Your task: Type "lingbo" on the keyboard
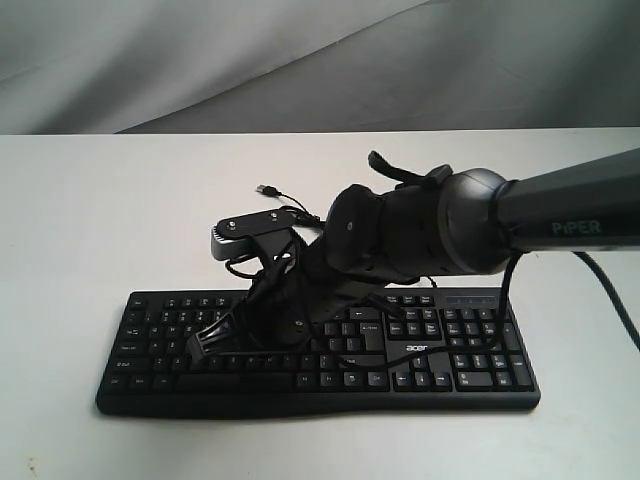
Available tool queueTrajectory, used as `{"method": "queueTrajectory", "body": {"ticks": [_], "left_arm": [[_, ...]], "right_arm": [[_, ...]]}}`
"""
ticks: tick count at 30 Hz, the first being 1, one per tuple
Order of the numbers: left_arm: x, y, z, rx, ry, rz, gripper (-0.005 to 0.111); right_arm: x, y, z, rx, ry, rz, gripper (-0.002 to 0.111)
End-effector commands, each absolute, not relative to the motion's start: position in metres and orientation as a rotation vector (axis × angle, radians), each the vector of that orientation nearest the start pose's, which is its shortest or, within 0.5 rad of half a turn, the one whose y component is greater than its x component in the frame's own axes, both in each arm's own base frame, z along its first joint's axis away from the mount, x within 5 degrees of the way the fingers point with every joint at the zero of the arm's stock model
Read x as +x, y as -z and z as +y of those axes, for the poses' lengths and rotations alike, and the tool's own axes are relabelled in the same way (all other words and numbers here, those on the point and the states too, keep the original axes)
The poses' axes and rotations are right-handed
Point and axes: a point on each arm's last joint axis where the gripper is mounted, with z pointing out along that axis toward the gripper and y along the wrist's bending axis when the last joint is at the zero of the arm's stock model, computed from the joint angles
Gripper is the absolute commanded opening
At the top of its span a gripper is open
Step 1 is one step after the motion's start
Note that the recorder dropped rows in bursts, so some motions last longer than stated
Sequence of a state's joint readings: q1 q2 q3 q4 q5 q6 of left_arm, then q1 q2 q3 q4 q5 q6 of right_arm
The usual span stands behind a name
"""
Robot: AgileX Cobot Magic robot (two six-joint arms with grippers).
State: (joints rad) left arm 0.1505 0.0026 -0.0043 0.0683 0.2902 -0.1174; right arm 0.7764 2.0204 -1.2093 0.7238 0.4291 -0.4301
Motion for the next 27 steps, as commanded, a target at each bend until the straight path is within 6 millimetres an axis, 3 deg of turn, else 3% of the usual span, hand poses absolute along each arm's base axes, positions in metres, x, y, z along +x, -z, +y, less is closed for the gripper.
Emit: {"method": "queueTrajectory", "body": {"ticks": [1,27], "left_arm": [[0.054,-0.187,0.010,-0.203,-0.079,1.758,0.001],[0.054,-0.187,0.010,-0.203,-0.079,1.758,0.001]], "right_arm": [[0.271,-0.136,0.301,-0.828,-0.686,2.601,0.000],[0.271,-0.119,0.302,-0.820,-0.667,2.642,0.000]]}}
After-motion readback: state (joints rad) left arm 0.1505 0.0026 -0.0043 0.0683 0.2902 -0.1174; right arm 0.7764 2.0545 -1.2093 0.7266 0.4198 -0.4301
